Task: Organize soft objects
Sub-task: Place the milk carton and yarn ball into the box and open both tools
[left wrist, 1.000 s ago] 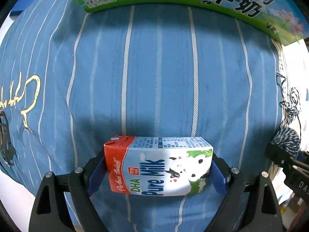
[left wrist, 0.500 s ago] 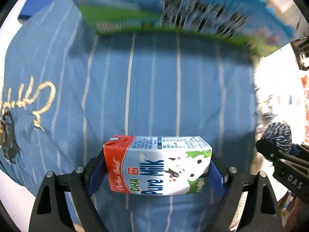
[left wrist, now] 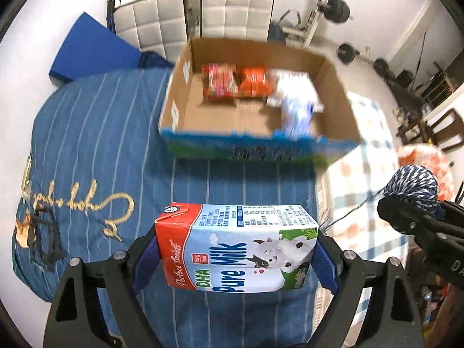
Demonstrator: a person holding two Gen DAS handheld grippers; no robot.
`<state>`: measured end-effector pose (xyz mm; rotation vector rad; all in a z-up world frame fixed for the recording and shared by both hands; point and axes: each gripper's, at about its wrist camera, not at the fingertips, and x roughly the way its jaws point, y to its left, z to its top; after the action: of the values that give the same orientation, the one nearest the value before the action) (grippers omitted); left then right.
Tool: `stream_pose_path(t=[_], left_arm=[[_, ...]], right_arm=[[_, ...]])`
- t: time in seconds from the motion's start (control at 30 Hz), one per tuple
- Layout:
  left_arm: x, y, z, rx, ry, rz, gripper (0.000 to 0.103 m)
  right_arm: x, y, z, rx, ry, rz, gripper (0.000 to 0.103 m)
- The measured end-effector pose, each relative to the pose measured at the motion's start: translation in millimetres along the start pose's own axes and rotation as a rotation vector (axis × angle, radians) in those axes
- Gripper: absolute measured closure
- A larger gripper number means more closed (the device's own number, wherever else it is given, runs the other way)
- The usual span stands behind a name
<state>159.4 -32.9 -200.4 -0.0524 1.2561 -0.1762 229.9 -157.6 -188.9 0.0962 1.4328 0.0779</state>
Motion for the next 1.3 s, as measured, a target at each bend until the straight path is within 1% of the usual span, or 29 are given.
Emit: stream_pose_path(t=[0.07, 0.2, 0.33, 0.43, 0.5, 0.57, 0.67, 0.77, 0.8, 0.9, 0.97, 1.0, 1.07, 1.23, 1.3], left_arm=[[-18.4, 2.0, 16.1, -0.003, -0.037, -0.016, 0.015], [-53.5, 2.7, 47.2, 0.009, -0.132, -0.018, 0.015], [-78.0, 5.1, 74.7, 0.01, -0.197, -0.022, 0.014], [-82.4, 10.5, 96.4, 0.004, -0.217, -0.02, 0.014], [-75.3, 17.5, 109.8, -0.016, -0.204, -0.023, 0.014], [-61.1, 23.9, 123.2, -0.039, -0.173, -0.029, 0.015], [-31.2, 30.9, 140.4, -0.064, -0.107, -0.032, 0.015], [7.1, 35.7, 152.5, -0.079, -0.031, -0.023, 0.015], [19.8, 37.9, 154.8, -0.086, -0.004, -0.023, 0.015], [66.0, 42.5, 161.2, -0.102, 0.074, -0.014, 0.015], [98.4, 47.8, 162.9, -0.124, 0.142, -0.02, 0.015], [116.7, 51.1, 163.8, -0.139, 0.177, -0.024, 0.015], [139.7, 54.0, 164.9, -0.152, 0.218, -0.027, 0.015], [177.2, 52.6, 167.4, -0.142, 0.273, -0.022, 0.014], [189.1, 50.9, 168.8, -0.136, 0.293, -0.024, 0.014]], right_arm=[[-28.0, 10.3, 16.1, -0.012, -0.049, 0.016, 0.054], [-75.7, 27.5, 44.6, -0.05, -0.144, 0.042, 0.054], [-121.3, 50.0, 76.5, -0.108, -0.245, 0.043, 0.054], [-141.9, 65.6, 98.9, -0.128, -0.289, 0.047, 0.054], [-142.5, 70.6, 111.2, -0.128, -0.298, 0.055, 0.054], [-132.6, 72.3, 125.6, -0.12, -0.283, 0.069, 0.054], [-103.8, 73.1, 147.2, -0.111, -0.239, 0.076, 0.054], [-52.6, 68.7, 163.2, -0.093, -0.155, 0.089, 0.054], [-38.9, 66.4, 164.0, -0.09, -0.136, 0.088, 0.054], [23.7, 52.4, 169.7, -0.065, -0.046, 0.077, 0.054], [63.6, 40.3, 171.3, -0.045, 0.007, 0.072, 0.054], [81.4, 34.7, 171.8, -0.037, 0.032, 0.065, 0.054], [107.9, 25.8, 170.1, -0.034, 0.07, 0.054, 0.054], [172.6, 14.9, 166.7, -0.042, 0.166, 0.046, 0.054], [188.1, 12.7, 166.1, -0.037, 0.188, 0.046, 0.054]])
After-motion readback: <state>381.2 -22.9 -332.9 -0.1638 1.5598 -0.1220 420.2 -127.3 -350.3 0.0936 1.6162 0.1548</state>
